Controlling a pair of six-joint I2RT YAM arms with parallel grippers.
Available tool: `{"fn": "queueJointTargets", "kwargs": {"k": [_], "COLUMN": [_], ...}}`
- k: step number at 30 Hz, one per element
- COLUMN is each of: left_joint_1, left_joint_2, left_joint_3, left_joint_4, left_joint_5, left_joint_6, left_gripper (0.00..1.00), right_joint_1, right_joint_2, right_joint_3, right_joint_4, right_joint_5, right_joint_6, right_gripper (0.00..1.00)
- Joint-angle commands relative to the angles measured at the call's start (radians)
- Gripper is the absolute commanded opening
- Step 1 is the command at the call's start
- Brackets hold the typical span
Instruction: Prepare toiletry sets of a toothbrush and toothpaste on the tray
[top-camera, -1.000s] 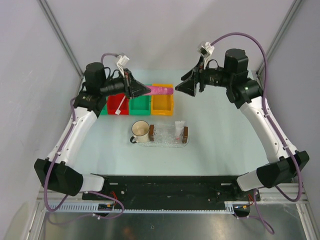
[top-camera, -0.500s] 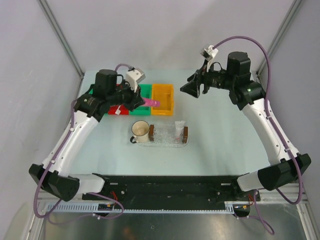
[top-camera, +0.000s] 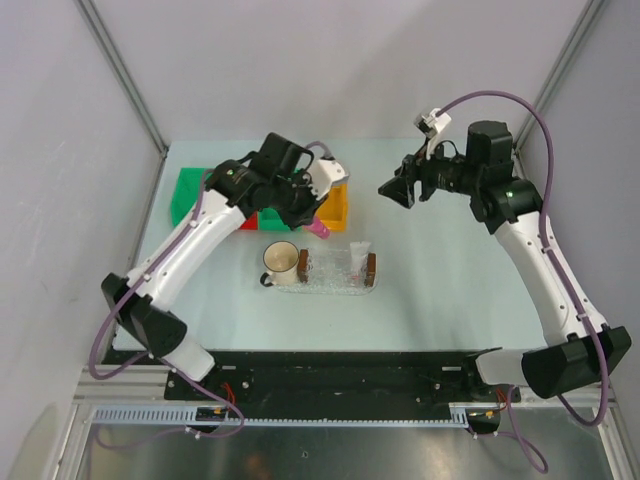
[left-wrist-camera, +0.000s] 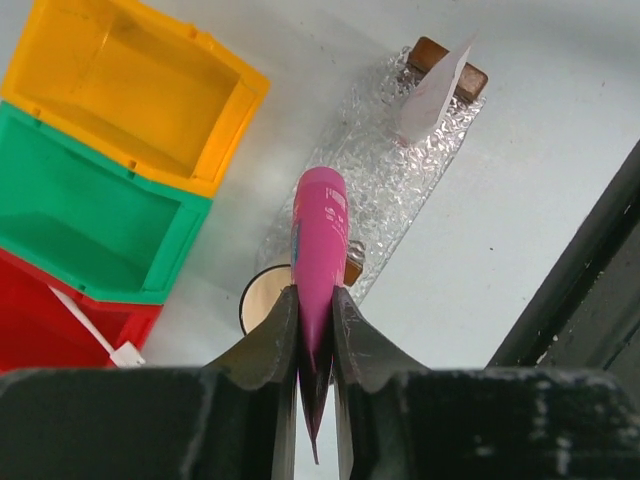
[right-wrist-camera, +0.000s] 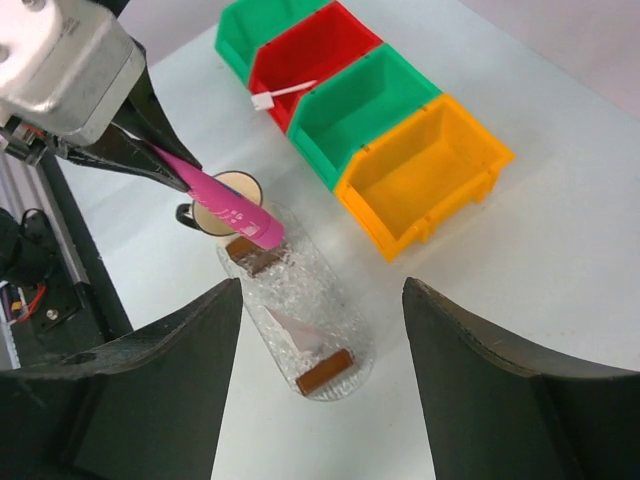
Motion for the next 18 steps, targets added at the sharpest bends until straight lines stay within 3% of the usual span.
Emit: {"fn": "queueJointTargets", "kwargs": {"k": [1, 18], "left_joint_1": [-0.036, -0.107], "left_joint_2": [0.046, 0.202], "left_joint_3": [0.109, 0.248], "left_joint_4": [-0.086, -0.180], "left_joint_5": [-0.013, -0.005], "left_joint_6": [0.085, 0.114], "left_gripper": [0.00, 0.00], "right_joint_1": [-0.045, -0.281], "right_joint_2": [-0.053, -0.091], "right_joint_3": [-0.041, -0.210], "right_joint_4": [-0.025, -0.046], "right_joint_5": [0.055, 0.166], "right_joint_6": [-0.054, -0.088], "right_gripper": [0.70, 0.65]}}
